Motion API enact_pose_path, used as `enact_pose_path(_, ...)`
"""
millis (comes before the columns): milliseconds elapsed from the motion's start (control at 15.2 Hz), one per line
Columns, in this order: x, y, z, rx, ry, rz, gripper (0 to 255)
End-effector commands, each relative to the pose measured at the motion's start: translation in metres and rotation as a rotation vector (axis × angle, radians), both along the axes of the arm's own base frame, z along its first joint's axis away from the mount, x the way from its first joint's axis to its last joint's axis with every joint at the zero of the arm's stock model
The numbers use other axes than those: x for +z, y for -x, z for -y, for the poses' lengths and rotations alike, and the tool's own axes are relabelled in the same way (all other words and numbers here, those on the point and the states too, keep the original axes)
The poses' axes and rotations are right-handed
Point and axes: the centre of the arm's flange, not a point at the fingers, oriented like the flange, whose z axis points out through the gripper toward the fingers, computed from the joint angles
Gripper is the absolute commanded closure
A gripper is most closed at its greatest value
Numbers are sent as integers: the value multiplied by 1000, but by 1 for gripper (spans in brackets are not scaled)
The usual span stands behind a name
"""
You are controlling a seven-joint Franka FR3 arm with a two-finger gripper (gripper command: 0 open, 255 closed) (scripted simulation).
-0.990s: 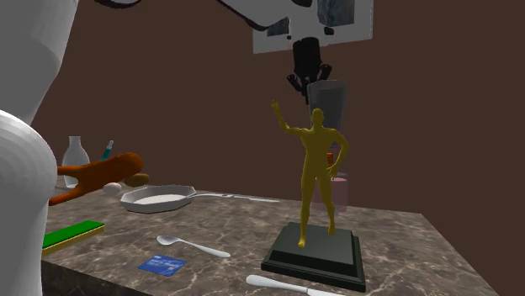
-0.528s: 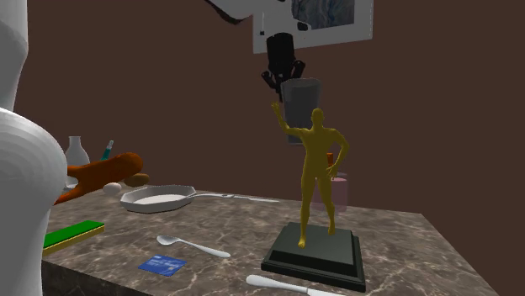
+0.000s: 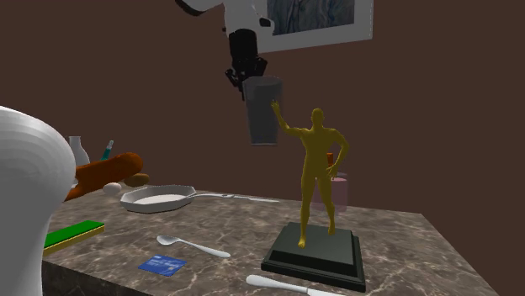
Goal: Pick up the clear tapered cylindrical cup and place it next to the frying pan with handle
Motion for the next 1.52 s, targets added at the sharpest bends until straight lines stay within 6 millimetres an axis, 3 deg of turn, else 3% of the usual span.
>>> enact_pose_path(0,0,18,-21,-1,1,1,255)
enact_pose_path(264,1,47,-62,-1,1,1,255)
enact_pose_path(1452,-94,47,-62,-1,1,1,255)
